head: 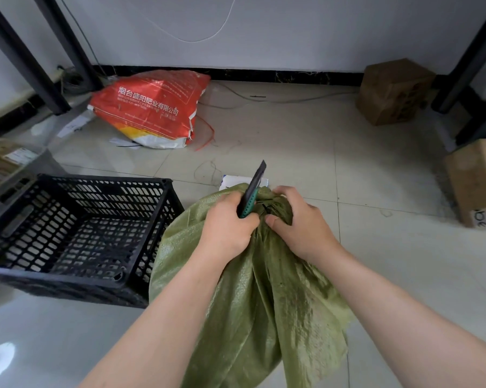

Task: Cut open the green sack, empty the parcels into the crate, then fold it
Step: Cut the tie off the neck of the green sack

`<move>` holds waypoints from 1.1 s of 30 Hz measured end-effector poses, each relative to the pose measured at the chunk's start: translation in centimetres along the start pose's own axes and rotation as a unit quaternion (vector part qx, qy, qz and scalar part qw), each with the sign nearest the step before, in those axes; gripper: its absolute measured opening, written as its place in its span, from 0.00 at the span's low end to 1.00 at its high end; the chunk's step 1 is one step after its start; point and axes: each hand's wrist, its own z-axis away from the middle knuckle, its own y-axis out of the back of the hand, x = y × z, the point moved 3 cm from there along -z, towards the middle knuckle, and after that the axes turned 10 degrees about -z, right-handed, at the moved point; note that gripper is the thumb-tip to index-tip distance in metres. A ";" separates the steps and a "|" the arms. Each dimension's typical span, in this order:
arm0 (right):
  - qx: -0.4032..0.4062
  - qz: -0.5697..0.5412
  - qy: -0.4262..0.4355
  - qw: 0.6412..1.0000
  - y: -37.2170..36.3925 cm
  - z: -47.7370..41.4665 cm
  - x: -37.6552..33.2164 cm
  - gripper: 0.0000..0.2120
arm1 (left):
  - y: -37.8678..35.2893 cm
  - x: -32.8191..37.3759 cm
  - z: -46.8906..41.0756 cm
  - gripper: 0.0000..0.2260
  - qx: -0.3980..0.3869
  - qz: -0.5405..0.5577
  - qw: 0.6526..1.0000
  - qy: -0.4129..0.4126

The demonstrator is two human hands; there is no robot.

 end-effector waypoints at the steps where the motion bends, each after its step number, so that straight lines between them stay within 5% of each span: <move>1: 0.004 0.017 0.019 1.000 -0.1 0.0 -0.1 0.21 | 0.1 -0.2 0.0 0.14 0.000 -0.017 1.000 -0.009; 6: 0.016 0.085 0.100 0.991 -0.5 0.1 -1.0 0.21 | -0.3 -1.5 0.2 0.28 -0.032 -0.032 0.999 -0.002; 10: 0.014 0.182 0.113 0.977 -0.5 -0.4 -0.8 0.09 | -1.8 -2.4 0.4 0.37 -0.088 0.095 0.990 0.047; 18: 0.024 0.203 0.048 0.978 -0.4 -0.7 -0.2 0.05 | -5.0 -3.5 0.2 0.54 -0.166 0.255 0.951 0.050; 21: 0.020 0.150 0.018 0.988 -0.7 -0.6 0.0 0.07 | -5.4 -4.4 0.3 0.52 -0.193 0.237 0.950 0.059; 26: 0.036 0.072 -0.043 0.996 -1.9 -1.0 -0.5 0.07 | -4.1 -6.3 -0.4 0.22 -0.167 0.206 0.958 0.109; 33: 0.167 -0.036 -0.156 0.973 -4.0 -4.1 -0.6 0.08 | -1.1 -7.1 -2.3 0.10 -0.170 0.169 0.961 0.138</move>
